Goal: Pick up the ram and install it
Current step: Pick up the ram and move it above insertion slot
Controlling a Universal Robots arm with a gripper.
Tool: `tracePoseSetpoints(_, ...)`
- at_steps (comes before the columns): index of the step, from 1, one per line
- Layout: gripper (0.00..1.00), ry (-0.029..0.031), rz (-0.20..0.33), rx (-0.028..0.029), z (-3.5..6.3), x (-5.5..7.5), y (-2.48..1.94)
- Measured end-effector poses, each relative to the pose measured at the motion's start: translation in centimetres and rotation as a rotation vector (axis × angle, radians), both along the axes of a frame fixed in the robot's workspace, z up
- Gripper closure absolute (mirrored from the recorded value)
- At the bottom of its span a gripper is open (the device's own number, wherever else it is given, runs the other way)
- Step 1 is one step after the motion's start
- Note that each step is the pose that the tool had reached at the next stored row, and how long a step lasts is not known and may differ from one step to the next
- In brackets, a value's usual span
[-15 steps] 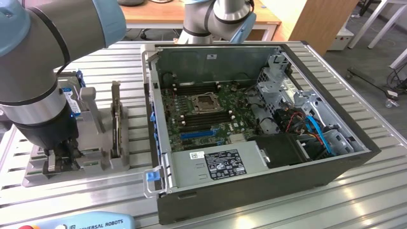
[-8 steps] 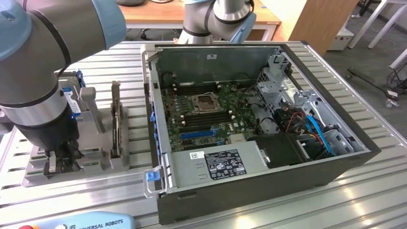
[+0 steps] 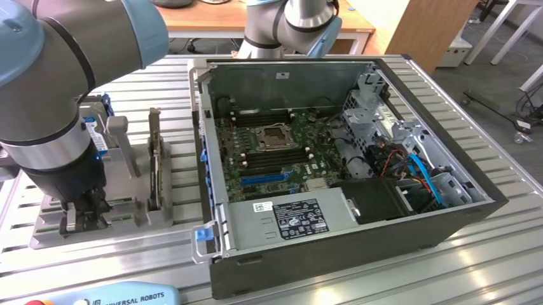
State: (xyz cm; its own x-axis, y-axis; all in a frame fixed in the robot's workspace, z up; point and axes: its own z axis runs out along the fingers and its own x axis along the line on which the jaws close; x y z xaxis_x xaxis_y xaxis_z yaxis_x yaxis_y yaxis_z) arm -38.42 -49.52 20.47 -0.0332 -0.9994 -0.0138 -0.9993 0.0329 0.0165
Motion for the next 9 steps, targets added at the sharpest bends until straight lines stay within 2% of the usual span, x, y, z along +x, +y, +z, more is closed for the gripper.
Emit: tracePoseSetpoints(9,0.64,-0.0001,0.000,0.0001,-0.28,-0.04,0.00)
